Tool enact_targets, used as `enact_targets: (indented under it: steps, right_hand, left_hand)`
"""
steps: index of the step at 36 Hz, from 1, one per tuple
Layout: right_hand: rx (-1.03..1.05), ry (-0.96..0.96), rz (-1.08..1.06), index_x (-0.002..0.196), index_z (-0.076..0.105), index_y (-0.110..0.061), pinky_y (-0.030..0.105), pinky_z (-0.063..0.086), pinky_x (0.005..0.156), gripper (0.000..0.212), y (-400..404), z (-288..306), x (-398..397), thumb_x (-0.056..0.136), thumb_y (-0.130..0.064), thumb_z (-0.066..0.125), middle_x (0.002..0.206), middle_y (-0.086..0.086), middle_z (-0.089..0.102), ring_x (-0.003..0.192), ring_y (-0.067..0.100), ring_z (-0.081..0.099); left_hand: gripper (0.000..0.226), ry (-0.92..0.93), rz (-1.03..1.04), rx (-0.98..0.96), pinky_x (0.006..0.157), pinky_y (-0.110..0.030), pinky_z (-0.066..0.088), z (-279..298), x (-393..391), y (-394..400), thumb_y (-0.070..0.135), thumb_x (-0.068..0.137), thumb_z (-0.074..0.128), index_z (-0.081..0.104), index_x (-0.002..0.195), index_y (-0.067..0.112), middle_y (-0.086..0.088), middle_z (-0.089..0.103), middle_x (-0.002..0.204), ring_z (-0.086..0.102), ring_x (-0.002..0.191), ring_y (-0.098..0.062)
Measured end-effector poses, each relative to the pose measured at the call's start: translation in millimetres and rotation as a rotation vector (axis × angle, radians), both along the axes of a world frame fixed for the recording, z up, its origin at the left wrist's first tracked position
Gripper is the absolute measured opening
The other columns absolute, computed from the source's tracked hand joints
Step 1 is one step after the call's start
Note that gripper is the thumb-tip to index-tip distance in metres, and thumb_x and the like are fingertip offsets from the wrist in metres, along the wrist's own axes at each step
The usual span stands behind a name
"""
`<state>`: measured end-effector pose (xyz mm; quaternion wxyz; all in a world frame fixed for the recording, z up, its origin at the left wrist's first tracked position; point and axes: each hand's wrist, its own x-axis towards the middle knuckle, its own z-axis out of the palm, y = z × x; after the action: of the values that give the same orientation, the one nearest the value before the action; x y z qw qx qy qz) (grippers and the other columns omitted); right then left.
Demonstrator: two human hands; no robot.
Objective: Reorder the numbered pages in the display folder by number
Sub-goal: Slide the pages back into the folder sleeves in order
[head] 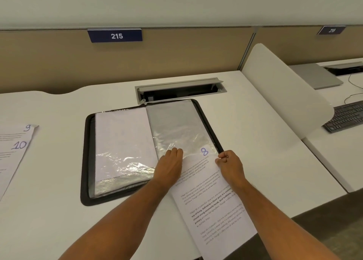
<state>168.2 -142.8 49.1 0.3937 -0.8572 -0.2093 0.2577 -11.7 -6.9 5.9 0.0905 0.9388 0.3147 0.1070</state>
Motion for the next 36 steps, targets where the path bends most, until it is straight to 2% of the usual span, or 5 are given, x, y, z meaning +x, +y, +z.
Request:
enact_targets:
  steps: [4,14,25,32,36]
  right_hand:
    - [0.005,-0.009,-0.007,0.098,0.06,-0.019,0.026,0.047,0.066,0.009,0.6,-3.9,2.2,0.097,-0.013,0.066,0.088,0.001,0.066,0.078,0.016,0.061]
    - [0.052,0.042,-0.025,0.099,0.061,-0.02,0.028,0.048,0.063,0.011,5.9,-11.2,4.6,0.097,-0.01,0.064,0.087,0.002,0.065,0.073,0.015,0.059]
    - [0.071,0.176,-0.088,0.101,0.075,-0.021,0.044,0.06,0.088,0.017,3.9,-21.9,12.7,0.099,-0.012,0.06,0.098,0.0,0.073,0.092,0.022,0.07]
    - [0.08,0.26,-0.152,0.096,0.074,-0.018,0.045,0.062,0.084,0.015,3.8,-21.3,8.0,0.1,-0.013,0.06,0.095,0.005,0.074,0.091,0.027,0.071]
    - [0.012,0.176,-0.042,0.09,0.071,-0.013,0.035,0.059,0.075,0.015,7.2,-17.3,-2.5,0.1,-0.017,0.061,0.089,0.006,0.072,0.083,0.023,0.068]
  left_hand:
    - [0.038,0.069,0.041,0.013,0.049,-0.029,0.038,1.2,-5.0,1.5,-0.013,0.066,0.065,0.055,0.095,0.01,-0.005,0.054,0.084,0.049,0.067,-0.021]
    - [0.043,0.059,0.145,-0.002,0.049,-0.029,0.032,4.0,-16.1,1.4,-0.009,0.06,0.061,0.052,0.096,0.011,-0.003,0.051,0.086,0.04,0.067,-0.019]
    - [0.036,-0.005,0.195,-0.101,0.047,-0.03,0.041,-3.8,-37.2,-9.9,-0.008,0.068,0.057,0.047,0.095,0.013,-0.001,0.049,0.087,0.043,0.065,-0.018]
    - [0.025,-0.048,0.174,-0.144,0.06,-0.035,0.051,-0.4,-38.3,-11.8,0.0,0.081,0.056,0.051,0.102,0.012,-0.002,0.055,0.093,0.05,0.074,-0.02]
    - [0.02,-0.073,0.148,-0.125,0.055,-0.035,0.048,-0.2,-35.8,-12.9,0.0,0.081,0.059,0.051,0.094,0.013,-0.001,0.055,0.085,0.048,0.07,-0.019]
